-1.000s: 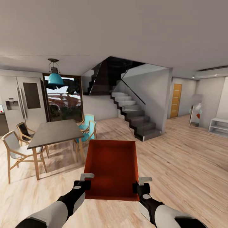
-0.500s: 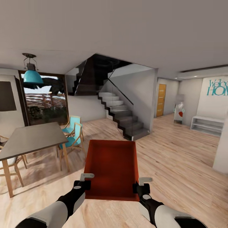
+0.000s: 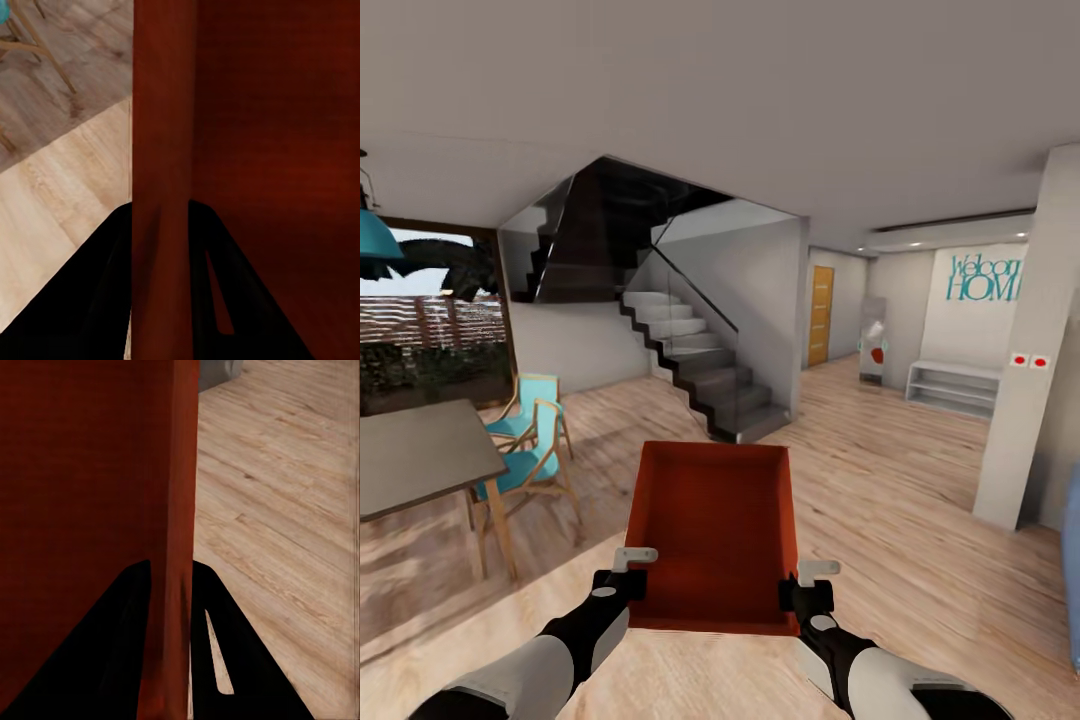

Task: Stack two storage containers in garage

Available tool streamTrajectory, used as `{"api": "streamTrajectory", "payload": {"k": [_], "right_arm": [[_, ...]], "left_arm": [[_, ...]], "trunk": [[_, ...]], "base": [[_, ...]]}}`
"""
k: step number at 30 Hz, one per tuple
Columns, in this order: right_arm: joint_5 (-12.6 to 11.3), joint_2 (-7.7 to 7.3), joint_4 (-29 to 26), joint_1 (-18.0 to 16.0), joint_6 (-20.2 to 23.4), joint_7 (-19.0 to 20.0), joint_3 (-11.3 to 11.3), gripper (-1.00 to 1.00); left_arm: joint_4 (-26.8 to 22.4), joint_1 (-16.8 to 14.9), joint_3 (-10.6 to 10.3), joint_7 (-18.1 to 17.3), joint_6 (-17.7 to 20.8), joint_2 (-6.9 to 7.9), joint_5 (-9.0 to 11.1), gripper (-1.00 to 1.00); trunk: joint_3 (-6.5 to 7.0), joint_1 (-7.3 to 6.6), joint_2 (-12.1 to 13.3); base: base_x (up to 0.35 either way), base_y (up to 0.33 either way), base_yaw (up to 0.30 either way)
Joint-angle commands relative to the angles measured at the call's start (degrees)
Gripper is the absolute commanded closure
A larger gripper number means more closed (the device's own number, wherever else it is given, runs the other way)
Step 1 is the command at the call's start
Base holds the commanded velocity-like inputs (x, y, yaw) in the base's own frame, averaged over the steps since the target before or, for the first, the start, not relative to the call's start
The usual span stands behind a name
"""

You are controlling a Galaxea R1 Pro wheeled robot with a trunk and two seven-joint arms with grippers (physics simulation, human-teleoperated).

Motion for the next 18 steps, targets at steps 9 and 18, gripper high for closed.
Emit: {"api": "streamTrajectory", "payload": {"k": [9,18], "right_arm": [[0.11,0.01,-0.97,-0.05,-1.05,-0.97,-0.42,1.0],[0.11,0.01,-0.97,-0.05,-1.05,-0.97,-0.42,1.0]], "left_arm": [[0.29,0.02,-0.1,0.74,-0.1,0.05,0.83,1.0],[0.29,0.02,-0.11,0.74,-0.15,0.06,0.87,1.0]], "trunk": [[-0.01,0.04,-0.02],[-0.01,0.04,-0.02]], "base": [[0.322,0.0,-0.286],[0.322,0.0,-0.286]]}}
